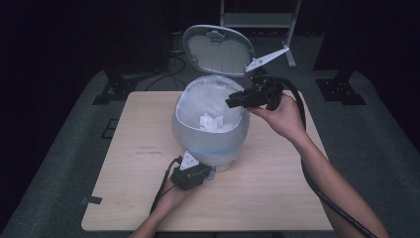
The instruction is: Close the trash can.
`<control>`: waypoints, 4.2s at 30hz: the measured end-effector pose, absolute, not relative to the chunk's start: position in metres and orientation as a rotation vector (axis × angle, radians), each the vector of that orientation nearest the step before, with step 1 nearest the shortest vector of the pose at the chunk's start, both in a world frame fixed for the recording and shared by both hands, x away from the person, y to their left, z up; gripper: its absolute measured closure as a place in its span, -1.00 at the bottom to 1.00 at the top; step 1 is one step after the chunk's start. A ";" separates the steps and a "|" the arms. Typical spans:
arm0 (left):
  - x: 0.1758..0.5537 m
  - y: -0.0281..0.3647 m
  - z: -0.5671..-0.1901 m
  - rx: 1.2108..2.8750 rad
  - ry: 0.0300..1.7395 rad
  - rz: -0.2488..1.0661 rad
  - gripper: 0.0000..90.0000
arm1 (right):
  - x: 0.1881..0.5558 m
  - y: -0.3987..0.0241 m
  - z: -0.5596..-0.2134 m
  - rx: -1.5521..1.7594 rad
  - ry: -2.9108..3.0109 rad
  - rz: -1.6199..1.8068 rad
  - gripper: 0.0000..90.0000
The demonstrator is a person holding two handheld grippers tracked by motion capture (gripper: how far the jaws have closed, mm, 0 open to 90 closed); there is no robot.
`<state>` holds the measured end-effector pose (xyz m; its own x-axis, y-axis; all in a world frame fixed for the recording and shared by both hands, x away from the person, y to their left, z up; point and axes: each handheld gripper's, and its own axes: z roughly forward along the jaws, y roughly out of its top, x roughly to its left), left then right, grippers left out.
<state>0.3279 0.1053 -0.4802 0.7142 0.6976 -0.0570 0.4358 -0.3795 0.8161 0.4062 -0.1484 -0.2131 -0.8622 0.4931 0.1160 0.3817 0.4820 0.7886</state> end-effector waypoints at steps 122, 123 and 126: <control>0.301 0.222 -0.448 1.877 0.989 0.516 -0.59 | 0.328 -0.310 -0.389 1.250 2.372 1.335 -0.33; 0.300 0.221 -0.449 1.879 0.983 0.512 -0.61 | 0.327 -0.310 -0.389 1.256 2.374 1.335 -0.33; 0.299 0.219 -0.449 1.908 0.961 0.538 -0.61 | 0.327 -0.309 -0.393 1.252 2.380 1.326 -0.34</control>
<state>0.2987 0.2188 -0.4488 0.6024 0.7981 -0.0155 0.4044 -0.2884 0.8679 0.3266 -0.3085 -0.3930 -0.6429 0.7226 0.2540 0.5961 0.2637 0.7584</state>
